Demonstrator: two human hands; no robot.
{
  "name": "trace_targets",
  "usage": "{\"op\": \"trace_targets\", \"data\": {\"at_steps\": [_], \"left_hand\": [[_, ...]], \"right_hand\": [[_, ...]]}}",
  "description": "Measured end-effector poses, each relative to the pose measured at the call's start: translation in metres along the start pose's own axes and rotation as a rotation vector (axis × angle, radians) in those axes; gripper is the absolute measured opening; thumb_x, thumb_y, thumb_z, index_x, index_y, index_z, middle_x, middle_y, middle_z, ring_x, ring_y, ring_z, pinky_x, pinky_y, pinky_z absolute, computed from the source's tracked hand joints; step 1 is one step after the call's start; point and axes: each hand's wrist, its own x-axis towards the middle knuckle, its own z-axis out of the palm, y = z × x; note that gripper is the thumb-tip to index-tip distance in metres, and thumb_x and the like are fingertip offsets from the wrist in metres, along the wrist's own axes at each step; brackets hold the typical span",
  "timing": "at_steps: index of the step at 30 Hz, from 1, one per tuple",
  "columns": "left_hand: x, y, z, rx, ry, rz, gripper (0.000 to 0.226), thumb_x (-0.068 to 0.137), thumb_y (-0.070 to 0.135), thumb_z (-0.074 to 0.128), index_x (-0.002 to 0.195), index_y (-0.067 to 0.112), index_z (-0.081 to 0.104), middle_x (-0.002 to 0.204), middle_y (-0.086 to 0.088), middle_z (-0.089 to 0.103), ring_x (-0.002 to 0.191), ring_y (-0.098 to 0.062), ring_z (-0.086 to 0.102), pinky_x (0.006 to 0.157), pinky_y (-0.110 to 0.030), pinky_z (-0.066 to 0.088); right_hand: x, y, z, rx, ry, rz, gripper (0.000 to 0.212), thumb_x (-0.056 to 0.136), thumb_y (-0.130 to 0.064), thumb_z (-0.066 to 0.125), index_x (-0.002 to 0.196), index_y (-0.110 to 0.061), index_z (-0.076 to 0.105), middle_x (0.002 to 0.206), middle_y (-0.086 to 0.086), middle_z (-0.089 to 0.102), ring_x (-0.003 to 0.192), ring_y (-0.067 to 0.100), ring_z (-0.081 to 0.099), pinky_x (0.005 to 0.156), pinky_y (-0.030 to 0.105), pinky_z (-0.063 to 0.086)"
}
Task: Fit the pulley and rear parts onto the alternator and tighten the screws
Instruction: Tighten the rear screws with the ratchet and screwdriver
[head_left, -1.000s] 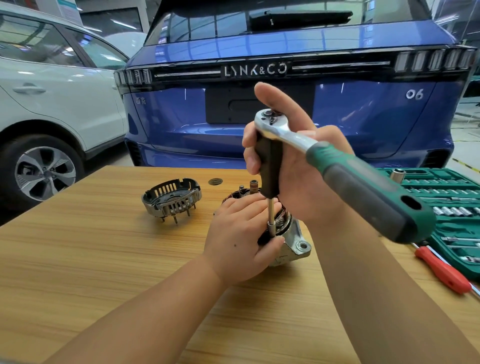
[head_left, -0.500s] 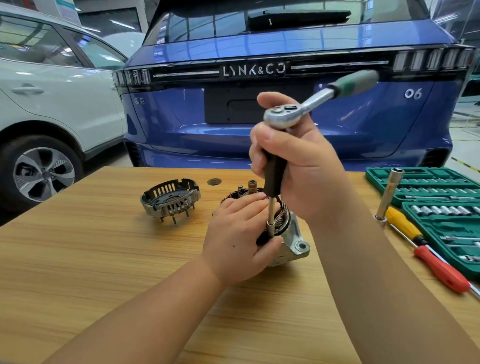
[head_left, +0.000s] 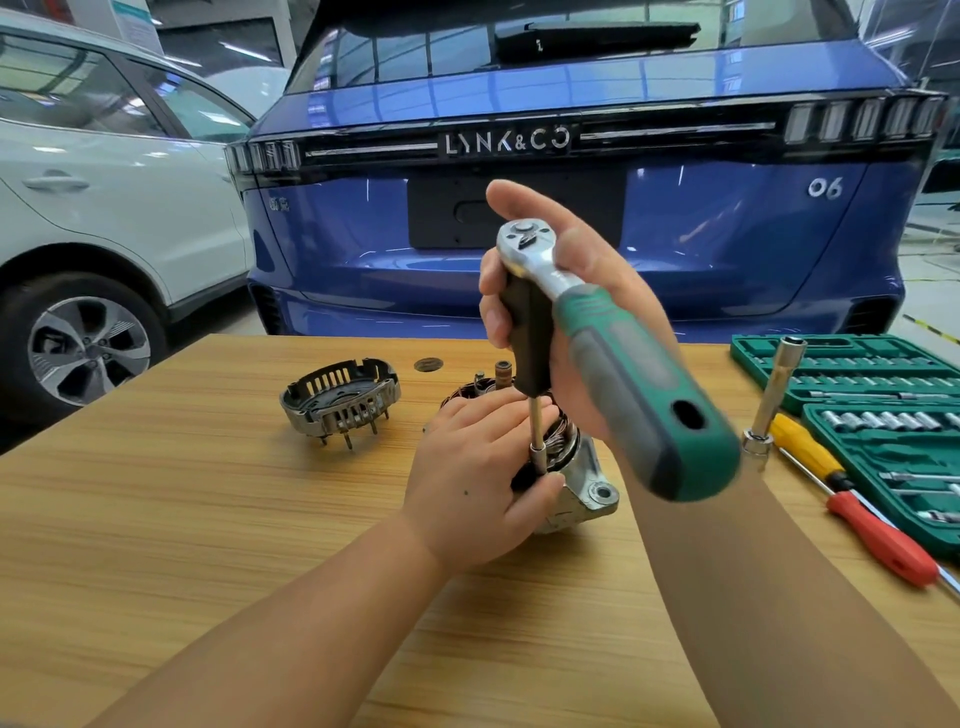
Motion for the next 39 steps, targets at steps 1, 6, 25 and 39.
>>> {"op": "trace_targets", "data": {"at_steps": [1, 6, 25, 39], "left_hand": [[0.001, -0.004, 0.002, 0.052, -0.032, 0.015, 0.042, 0.085, 0.031, 0.071, 0.121, 0.012, 0.068, 0.121, -0.001, 0.069, 0.121, -0.022, 0.057, 0.100, -0.047, 0.047], [0.000, -0.010, 0.006, 0.149, -0.019, 0.018, 0.034, 0.085, 0.036, 0.068, 0.111, 0.014, 0.073, 0.115, 0.003, 0.071, 0.122, -0.021, 0.059, 0.098, -0.047, 0.045], [0.001, 0.002, -0.005, 0.085, -0.124, -0.054, 0.047, 0.090, 0.033, 0.065, 0.130, 0.009, 0.064, 0.131, -0.004, 0.063, 0.128, -0.025, 0.050, 0.111, -0.042, 0.039], [0.001, -0.011, 0.008, 0.134, 0.071, 0.095, 0.023, 0.082, 0.033, 0.070, 0.097, 0.016, 0.067, 0.098, 0.005, 0.067, 0.102, -0.019, 0.059, 0.085, -0.030, 0.038]], "right_hand": [[0.000, 0.001, 0.004, -0.039, 0.075, -0.019, 0.039, 0.086, -0.023, 0.073, 0.121, -0.014, 0.060, 0.080, 0.001, 0.063, 0.064, 0.014, 0.056, 0.061, 0.025, 0.049], [-0.003, 0.002, 0.012, -0.437, 0.344, -0.115, 0.019, 0.089, -0.025, 0.072, 0.096, -0.010, 0.063, 0.061, -0.007, 0.055, 0.053, 0.008, 0.049, 0.053, 0.020, 0.045], [-0.002, 0.000, 0.000, 0.000, -0.065, -0.049, 0.049, 0.084, -0.028, 0.061, 0.131, -0.016, 0.056, 0.089, 0.010, 0.062, 0.072, 0.021, 0.055, 0.067, 0.029, 0.049], [-0.006, 0.001, 0.013, -0.227, 0.036, -0.168, 0.035, 0.091, 0.004, 0.058, 0.115, -0.021, 0.058, 0.091, 0.004, 0.065, 0.067, 0.016, 0.056, 0.066, 0.031, 0.048]]}}
